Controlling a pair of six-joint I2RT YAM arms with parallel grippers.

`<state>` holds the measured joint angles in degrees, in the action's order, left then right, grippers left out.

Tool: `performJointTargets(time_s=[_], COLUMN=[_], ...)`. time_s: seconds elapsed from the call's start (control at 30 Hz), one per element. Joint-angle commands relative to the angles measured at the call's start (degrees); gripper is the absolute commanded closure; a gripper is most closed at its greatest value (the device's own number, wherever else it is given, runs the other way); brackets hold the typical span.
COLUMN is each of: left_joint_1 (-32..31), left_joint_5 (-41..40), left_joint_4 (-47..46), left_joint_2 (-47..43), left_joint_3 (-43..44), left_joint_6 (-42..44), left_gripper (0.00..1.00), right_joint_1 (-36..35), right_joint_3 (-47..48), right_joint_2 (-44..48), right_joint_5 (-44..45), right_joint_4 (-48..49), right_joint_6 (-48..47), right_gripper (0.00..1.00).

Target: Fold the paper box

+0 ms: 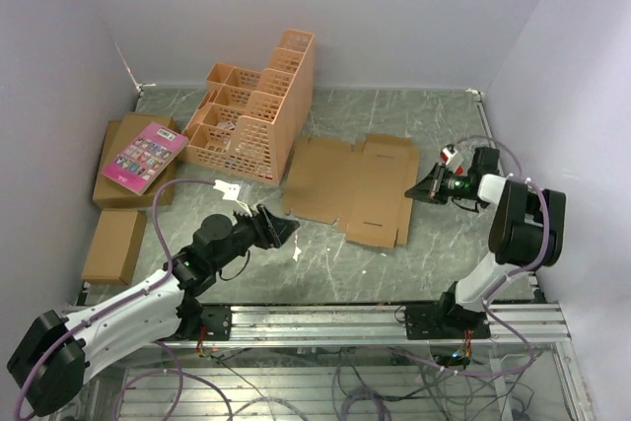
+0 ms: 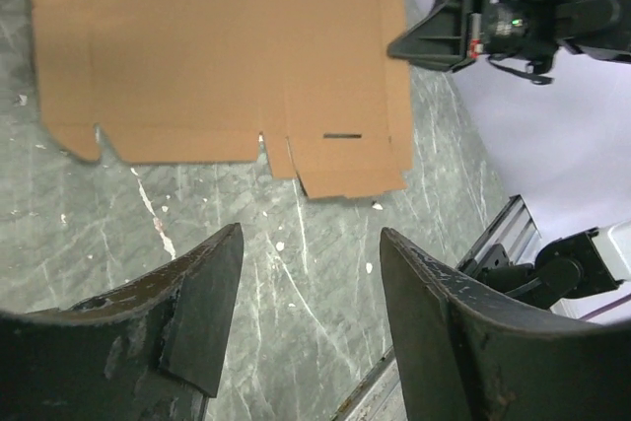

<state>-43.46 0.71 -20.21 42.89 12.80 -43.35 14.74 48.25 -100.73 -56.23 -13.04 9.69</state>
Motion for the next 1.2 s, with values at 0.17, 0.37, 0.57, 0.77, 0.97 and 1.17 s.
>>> performJointTargets(time_s=[0.17,0.37,0.57,0.77,0.97,1.17], left_joint_1=[0.53,0.6,1.92,5.58,14.62,17.06], left_joint_5=[-3.7,-7.32,-6.09,4.08,19.39,21.8], left_joint_4=[1.57,1.06,-4.19,-9.28,-27.75,-24.79], left_joint_2=[-1.78,-2.82,0.72,7.42,9.92,1.99], left_joint_3=[3.18,4.28,5.72,8.8,1.23,-1.55], left_joint_6=[5.17,9.84,14.23,16.35,5.29,4.23], left_gripper=[0.24,0.05,0.07,0.07,0.07,0.07], right_joint_1=[1.76,1.7,1.72,1.7,1.66,1.6], right_joint_3=[2.11,7.48,14.71,18.87,22.32,26.32], right_joint_2=[15.92,23.52,30.23,34.21,36.78,38.87], right_joint_5=[-0.94,0.63,2.1,2.25,-0.99,-2.68], right_joint_4=[-3.28,-10.67,-18.2,-23.14,-29.03,-35.38], right_joint_6=[-12.26,-20.22,-27.62,-31.27,-34.08,-37.64], right_gripper=[1.0,1.0,1.0,1.0,1.0,1.0])
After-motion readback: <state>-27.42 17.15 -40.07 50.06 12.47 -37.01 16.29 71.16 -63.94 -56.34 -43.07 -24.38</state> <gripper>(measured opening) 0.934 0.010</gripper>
